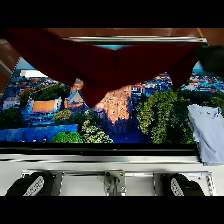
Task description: Fold the shirts.
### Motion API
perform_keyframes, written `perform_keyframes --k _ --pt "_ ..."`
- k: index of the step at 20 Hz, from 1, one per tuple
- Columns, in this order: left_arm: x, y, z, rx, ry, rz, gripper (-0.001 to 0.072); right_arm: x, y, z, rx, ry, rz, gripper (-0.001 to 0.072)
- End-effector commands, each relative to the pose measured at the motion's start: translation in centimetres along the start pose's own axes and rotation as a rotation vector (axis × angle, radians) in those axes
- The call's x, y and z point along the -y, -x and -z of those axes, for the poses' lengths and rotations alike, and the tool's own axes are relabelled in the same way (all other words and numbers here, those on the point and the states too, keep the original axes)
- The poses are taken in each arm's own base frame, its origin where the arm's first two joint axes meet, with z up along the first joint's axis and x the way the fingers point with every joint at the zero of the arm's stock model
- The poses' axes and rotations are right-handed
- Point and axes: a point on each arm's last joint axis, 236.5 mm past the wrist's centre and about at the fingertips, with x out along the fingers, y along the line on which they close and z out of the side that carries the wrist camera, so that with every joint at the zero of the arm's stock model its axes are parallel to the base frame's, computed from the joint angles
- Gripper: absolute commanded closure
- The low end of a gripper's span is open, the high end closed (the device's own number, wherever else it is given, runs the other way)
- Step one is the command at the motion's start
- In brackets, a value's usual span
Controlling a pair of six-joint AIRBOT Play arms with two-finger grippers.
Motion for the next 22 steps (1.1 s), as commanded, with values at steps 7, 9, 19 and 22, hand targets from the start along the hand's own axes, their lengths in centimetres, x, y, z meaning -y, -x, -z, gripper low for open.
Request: perform_keyframes --k 7,9,19,22 --pt "5.8 4.8 -6.8 0.131 -0.224 0.004 0.0671 -5.8 5.4 -8.7 0.201 0.121 -0.034 0.0643" --pt "5.1 4.6 -3.7 -0.005 -0.258 -0.012 0.0671 -6.3 5.8 -9.0 0.205 0.111 -0.042 0.0643" --pt "-4.4 10.6 21.0 -0.698 0.01 -0.172 0.0671 1.2 1.1 8.7 -0.475 -0.097 0.066 0.0643" --pt "-6.4 12.5 27.9 -0.762 0.209 -0.222 0.0671 3.5 -5.3 13.2 -0.467 -0.189 0.06 0.0643"
